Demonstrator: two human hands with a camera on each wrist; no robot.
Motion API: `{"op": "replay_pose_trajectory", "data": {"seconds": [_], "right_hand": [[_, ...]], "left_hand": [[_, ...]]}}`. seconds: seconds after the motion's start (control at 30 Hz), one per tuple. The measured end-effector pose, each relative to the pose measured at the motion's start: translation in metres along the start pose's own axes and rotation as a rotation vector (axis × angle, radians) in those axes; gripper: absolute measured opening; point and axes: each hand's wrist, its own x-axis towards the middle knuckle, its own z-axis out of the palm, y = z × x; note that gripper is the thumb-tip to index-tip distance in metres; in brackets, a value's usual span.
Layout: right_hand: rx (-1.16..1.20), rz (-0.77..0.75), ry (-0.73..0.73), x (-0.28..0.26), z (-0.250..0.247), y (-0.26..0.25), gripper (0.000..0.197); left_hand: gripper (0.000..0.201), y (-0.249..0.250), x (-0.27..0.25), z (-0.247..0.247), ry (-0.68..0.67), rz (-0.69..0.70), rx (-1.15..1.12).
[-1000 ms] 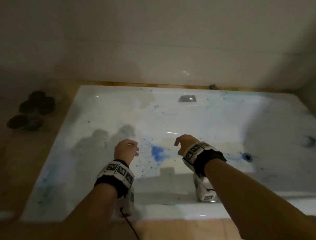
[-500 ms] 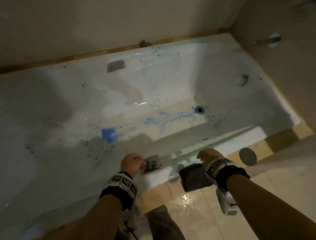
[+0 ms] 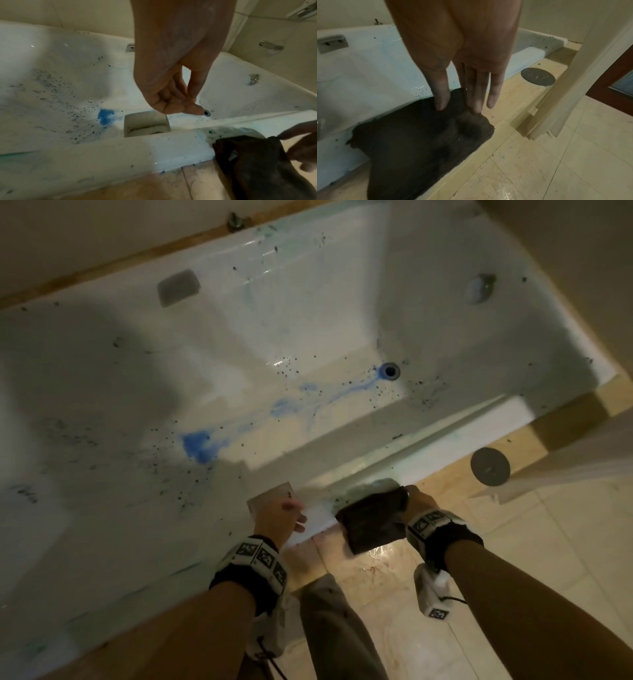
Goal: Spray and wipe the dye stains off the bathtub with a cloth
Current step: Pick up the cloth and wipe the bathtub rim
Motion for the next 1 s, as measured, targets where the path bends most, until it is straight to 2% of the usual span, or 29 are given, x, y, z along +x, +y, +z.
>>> {"op": "replay_pose_trajectory", "data": {"seconds": [0.07, 0.1, 0.23, 0.37, 0.5, 0.6, 0.7, 0.8, 0.87, 0.93, 1.0], "right_hand": [[0.087, 0.062, 0.005, 0.004, 0.005, 0.003, 0.068], [0.135, 0.074, 0.011, 0.005, 0.006, 0.004, 0.070], [0.145, 0.039, 0.072, 0.015, 0.007, 0.007, 0.048], [0.108, -0.032, 0.034, 0.019, 0.011, 0.005, 0.020], [0.132, -0.034, 0.004, 0.013, 0.016, -0.008, 0.022], [0.265, -0.078, -0.014, 0.001, 0.005, -0.033, 0.029], [0.305, -0.259, -0.120, -0.019, -0.016, -0.076, 0.029], [0.143, -0.507, -0.203, -0.049, -0.034, -0.126, 0.040], [0.051, -0.664, -0.255, -0.071, -0.039, -0.161, 0.047], [0.027, -0.789, -0.294, -0.091, -0.039, -0.192, 0.051], [0.047, -0.870, -0.313, -0.107, -0.036, -0.218, 0.052]], "left_hand": [[0.015, -0.003, -0.001, 0.001, -0.003, -0.030, -0.008], [0.016, -0.004, -0.002, 0.001, -0.005, -0.040, -0.009], [0.018, -0.013, -0.002, -0.002, 0.007, -0.077, -0.041], [0.014, -0.025, -0.003, -0.004, 0.021, -0.094, -0.052], [0.013, -0.029, -0.004, -0.006, -0.007, -0.073, -0.029], [0.016, -0.027, -0.005, -0.011, -0.007, -0.019, -0.038], [0.039, -0.020, -0.006, -0.022, -0.045, 0.166, 0.079], [0.074, -0.001, -0.018, -0.042, -0.126, 0.332, 0.050], [0.090, 0.008, -0.026, -0.063, -0.123, 0.416, 0.037], [0.087, 0.008, -0.033, -0.088, -0.127, 0.490, 0.033], [0.080, 0.003, -0.040, -0.114, -0.114, 0.471, -0.023]]}}
